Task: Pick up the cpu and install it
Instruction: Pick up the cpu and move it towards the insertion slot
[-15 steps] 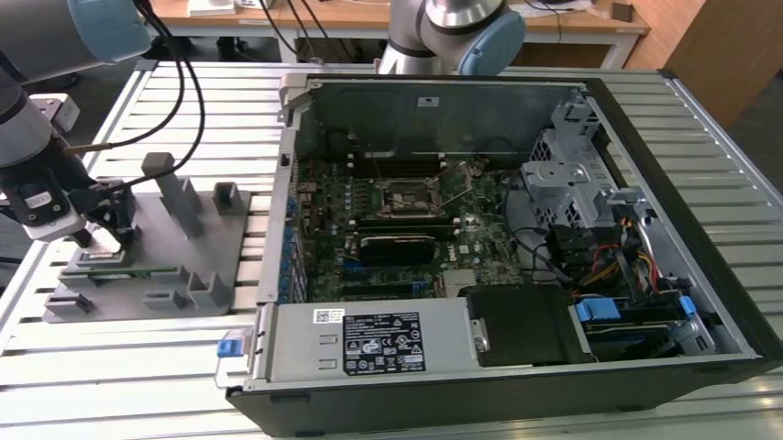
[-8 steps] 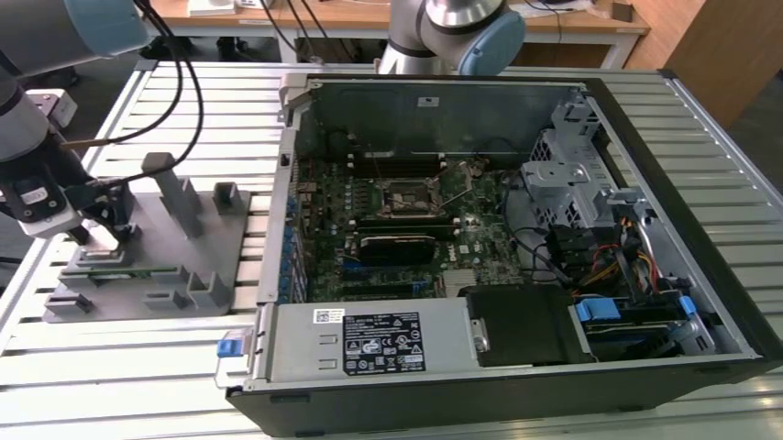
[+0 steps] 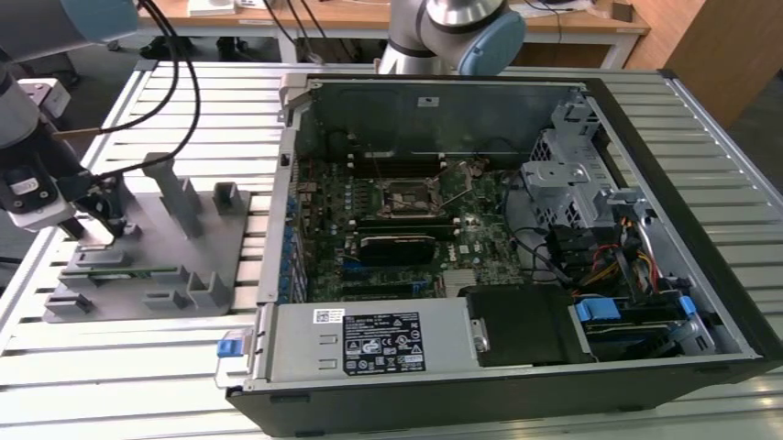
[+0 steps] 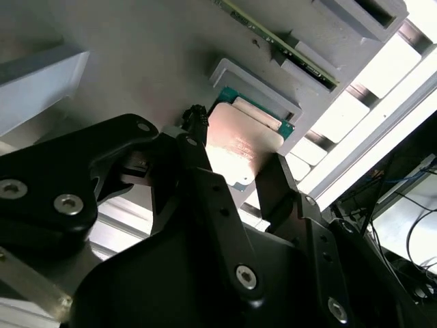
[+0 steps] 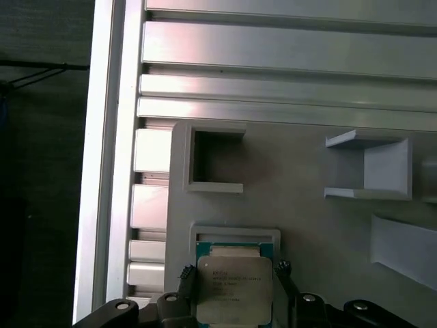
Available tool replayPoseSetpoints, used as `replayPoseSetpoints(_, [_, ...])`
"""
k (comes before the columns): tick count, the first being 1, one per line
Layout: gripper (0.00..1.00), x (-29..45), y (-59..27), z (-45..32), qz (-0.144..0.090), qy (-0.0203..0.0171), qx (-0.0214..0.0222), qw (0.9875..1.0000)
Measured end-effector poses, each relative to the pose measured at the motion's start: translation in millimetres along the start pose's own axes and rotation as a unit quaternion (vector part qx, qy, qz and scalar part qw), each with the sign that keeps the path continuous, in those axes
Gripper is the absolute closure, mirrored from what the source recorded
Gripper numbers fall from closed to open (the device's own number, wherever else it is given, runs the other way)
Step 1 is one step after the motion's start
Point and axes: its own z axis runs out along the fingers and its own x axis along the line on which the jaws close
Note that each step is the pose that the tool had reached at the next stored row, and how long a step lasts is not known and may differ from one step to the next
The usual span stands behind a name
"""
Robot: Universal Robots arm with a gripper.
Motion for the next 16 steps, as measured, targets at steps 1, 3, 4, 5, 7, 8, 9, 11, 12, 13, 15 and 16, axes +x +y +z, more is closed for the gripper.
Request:
replayPoseSetpoints(1, [0.47,0.0,0.1,-2.5,0.0,0.0,0.0,1.0])
replayPoseSetpoints(3, [0.47,-0.1,0.3,-8.0,0.0,0.0001,0.0,1.0])
replayPoseSetpoints(4, [0.47,-0.1,0.4,-10.6,0.0,0.0,0.0,1.0])
replayPoseSetpoints(5, [0.47,-0.1,0.5,-13.2,0.0,0.0,0.0,1.0])
replayPoseSetpoints(7, [0.47,-0.2,0.8,-18.3,0.0,-0.0001,0.0,1.0])
replayPoseSetpoints(8, [0.47,-0.2,0.9,-21.2,0.0,0.0,0.0,1.0])
replayPoseSetpoints(9, [0.47,-0.2,1.0,-23.8,0.0,0.0,0.0,1.0])
replayPoseSetpoints(11, [0.47,-0.3,1.1,-27.8,0.0,0.0,0.0,1.0])
replayPoseSetpoints(12, [0.47,-0.3,1.2,-29.6,0.0,0.0,0.0,1.0])
replayPoseSetpoints(13, [0.47,-0.3,1.3,-31.6,0.0,0.0,0.0,1.0])
replayPoseSetpoints(15, [0.47,-0.3,1.4,-35.3,0.0,0.0,0.0,1.0])
replayPoseSetpoints(16, [0.47,-0.3,1.5,-36.9,0.0,0.0,0.0,1.0])
